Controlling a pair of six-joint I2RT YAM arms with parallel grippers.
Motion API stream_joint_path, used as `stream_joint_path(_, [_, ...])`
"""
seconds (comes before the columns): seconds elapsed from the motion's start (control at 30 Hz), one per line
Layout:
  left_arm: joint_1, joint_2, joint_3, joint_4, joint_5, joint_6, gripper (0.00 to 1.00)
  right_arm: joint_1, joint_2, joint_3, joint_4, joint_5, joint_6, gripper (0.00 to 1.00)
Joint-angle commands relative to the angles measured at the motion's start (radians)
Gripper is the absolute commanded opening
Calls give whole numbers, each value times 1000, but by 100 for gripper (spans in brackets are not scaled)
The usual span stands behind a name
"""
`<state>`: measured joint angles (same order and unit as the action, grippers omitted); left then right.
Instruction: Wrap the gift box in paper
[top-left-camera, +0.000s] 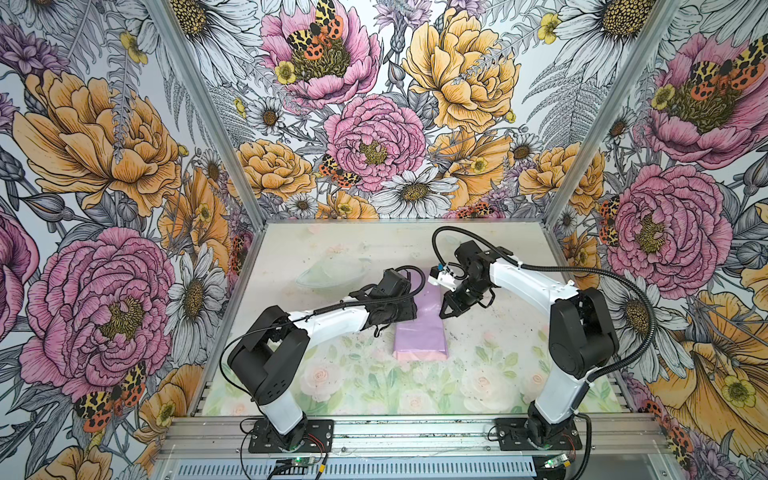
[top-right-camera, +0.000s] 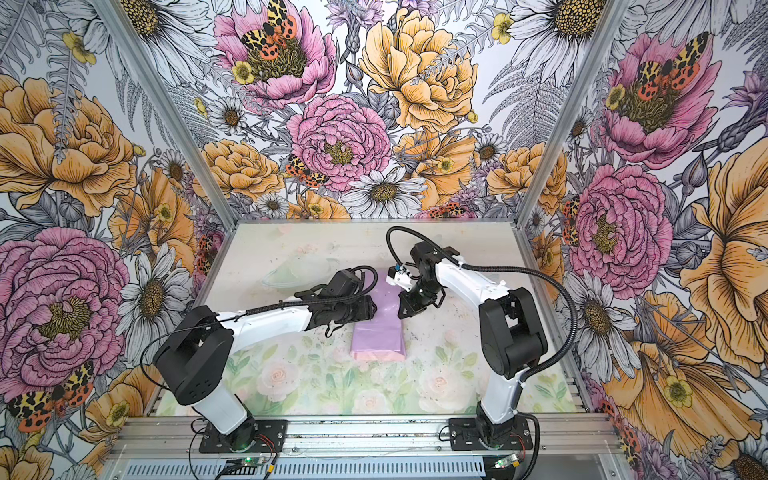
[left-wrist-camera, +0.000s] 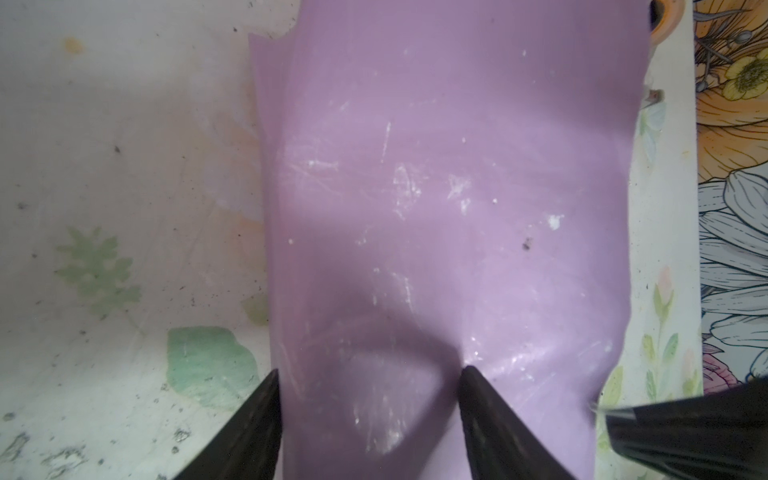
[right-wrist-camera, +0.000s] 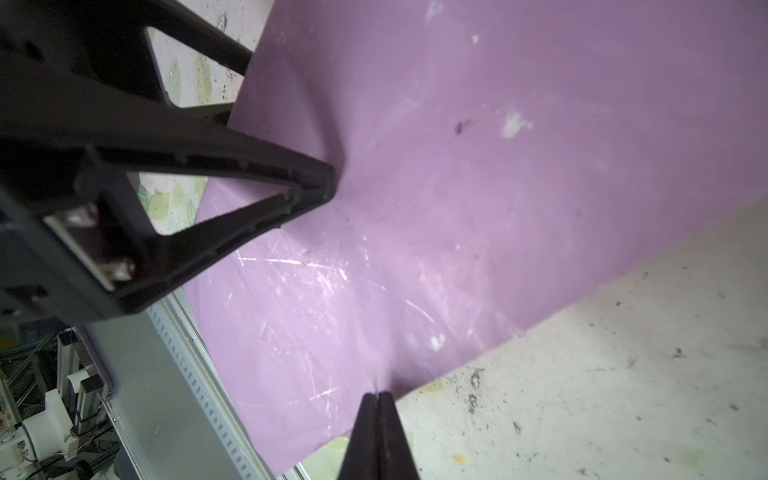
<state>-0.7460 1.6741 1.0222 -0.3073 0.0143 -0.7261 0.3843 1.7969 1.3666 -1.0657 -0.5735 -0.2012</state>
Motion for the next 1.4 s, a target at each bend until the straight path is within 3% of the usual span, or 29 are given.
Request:
stream_joint_path(0.0, [4, 16, 12, -55, -37, 24, 66, -13, 19, 36, -9, -3, -14, 0])
stream_joint_path(1.27, [9, 18, 16, -66, -38, 30, 66, -50, 136, 121, -16, 16, -1, 0])
stream_joint_path(1.37, [8, 21, 16, -67, -38, 30, 66, -51, 143, 126, -14, 18, 5, 4])
